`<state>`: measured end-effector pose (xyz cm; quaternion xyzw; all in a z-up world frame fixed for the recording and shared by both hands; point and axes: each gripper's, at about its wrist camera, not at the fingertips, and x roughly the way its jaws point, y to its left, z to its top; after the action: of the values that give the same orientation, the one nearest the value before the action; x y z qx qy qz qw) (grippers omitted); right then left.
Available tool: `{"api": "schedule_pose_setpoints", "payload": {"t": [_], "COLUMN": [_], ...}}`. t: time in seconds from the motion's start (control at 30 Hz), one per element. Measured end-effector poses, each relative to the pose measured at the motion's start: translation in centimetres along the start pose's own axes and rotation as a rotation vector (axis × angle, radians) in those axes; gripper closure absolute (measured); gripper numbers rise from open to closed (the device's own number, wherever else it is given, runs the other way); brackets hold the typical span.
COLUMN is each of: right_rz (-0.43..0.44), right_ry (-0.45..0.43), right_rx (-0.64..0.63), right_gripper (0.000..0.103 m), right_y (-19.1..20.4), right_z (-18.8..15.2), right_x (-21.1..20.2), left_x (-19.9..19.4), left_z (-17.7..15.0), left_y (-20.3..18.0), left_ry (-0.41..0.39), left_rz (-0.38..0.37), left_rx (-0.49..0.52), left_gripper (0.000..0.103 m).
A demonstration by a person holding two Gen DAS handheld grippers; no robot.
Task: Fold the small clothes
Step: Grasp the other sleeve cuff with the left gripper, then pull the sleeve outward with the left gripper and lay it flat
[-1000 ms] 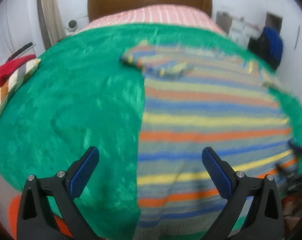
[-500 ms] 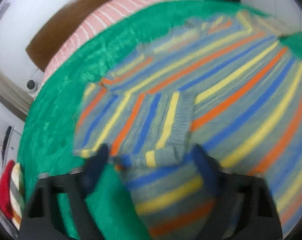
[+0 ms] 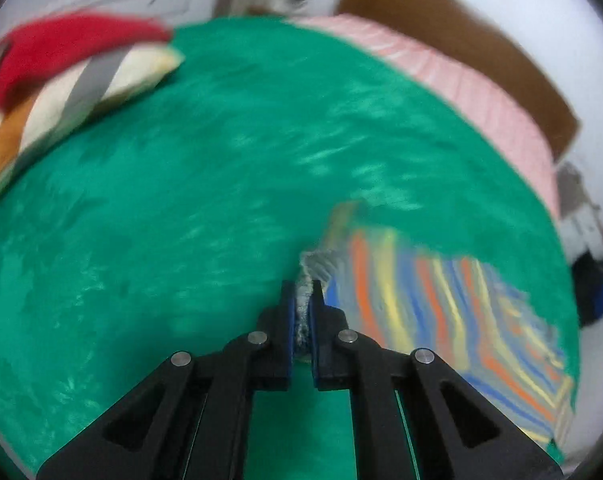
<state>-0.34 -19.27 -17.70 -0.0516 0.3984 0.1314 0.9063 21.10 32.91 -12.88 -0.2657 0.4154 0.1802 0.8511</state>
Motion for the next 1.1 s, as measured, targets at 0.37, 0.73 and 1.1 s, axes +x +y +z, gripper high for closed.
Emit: {"api": "schedule_pose_setpoints", "payload": {"t": [0.37, 0.73, 1.1], "right_rz": [-0.01, -0.009, 0.041], "right_ry": [-0.001, -0.001, -0.012], "right_rx": [-0.007, -0.007, 0.02], "right_gripper": [0.001, 0.0, 0.001], "right_y": [0.4, 0.5, -0.5], "right_z": [-0.1, -0.2, 0.6], "right_x": [0.1, 0.2, -1.7], "left_x": [2.5, -1.6, -6.8], "left_z": [-1.4, -0.7, -11.5], "left_y": [2.0, 6.3, -1.7], "left_ry": [0.004, -0.077, -0.009], "left_rz": [0.115, 0.021, -0.187], "left_rx": [0.012, -0.093, 0.219], "left_gripper": [0.101, 0.055, 0.029]}}
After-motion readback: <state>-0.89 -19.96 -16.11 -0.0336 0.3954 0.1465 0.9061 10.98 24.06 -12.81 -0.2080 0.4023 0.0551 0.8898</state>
